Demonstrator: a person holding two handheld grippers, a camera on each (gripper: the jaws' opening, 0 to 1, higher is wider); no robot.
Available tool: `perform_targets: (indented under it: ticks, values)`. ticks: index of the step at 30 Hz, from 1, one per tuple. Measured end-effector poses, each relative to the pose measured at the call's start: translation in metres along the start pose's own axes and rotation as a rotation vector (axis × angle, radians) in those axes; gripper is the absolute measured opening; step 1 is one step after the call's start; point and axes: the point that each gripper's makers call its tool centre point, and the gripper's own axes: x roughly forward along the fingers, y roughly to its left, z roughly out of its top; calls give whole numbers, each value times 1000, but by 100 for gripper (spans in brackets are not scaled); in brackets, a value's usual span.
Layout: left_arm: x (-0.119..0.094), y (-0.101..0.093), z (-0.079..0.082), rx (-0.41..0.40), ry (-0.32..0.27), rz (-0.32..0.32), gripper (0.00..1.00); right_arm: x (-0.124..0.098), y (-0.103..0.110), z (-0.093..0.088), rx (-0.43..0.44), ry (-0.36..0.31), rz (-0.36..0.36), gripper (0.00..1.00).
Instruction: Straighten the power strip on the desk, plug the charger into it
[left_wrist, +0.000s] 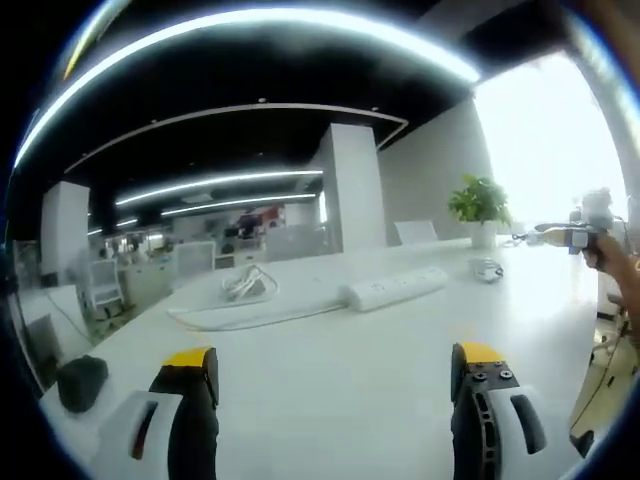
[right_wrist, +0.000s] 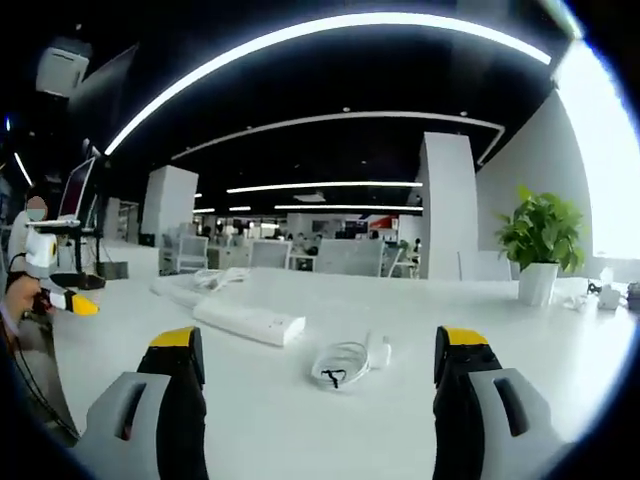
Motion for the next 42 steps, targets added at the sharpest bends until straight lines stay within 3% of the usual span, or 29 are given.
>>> perform_targets:
  ticks: [7,17,42]
  values:
    - [1,-2,-2,-2,4,-4,99,16,-22,21,-9,-70,-64,94]
    - [2,-4,1,2,-5,-7,99,49,-44,30,-11,-95,-98,91]
    - [1,-3,-1,-8,-6,-12,99,104,-83,6,48,-15,-177,94]
